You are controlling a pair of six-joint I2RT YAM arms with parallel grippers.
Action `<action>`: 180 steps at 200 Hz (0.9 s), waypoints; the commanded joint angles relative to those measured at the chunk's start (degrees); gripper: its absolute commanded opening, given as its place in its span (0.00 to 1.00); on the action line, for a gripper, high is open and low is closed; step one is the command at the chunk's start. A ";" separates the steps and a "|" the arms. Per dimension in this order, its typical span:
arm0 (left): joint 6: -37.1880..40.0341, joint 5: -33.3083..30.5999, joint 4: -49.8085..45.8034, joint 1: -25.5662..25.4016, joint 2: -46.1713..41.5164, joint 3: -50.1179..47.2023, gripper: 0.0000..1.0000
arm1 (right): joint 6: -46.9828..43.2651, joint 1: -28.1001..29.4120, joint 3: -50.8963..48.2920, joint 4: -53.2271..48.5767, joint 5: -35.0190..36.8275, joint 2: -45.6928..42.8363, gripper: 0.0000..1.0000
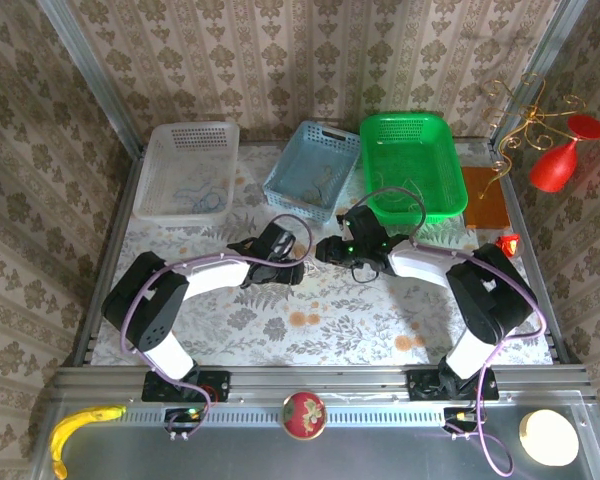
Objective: Untangle the cables
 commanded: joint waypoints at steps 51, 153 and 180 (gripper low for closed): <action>-0.36 -0.99 -0.09 -1.05 -0.56 -1.48 0.70 | 2.73 0.18 0.61 1.63 -2.62 3.46 0.46; -1.62 2.38 3.58 2.75 -4.38 0.85 0.81 | 3.52 0.16 0.92 1.29 -1.53 3.32 0.46; -0.12 2.29 2.99 2.88 -0.28 2.36 0.81 | 4.09 0.16 0.99 1.44 -1.42 3.55 0.46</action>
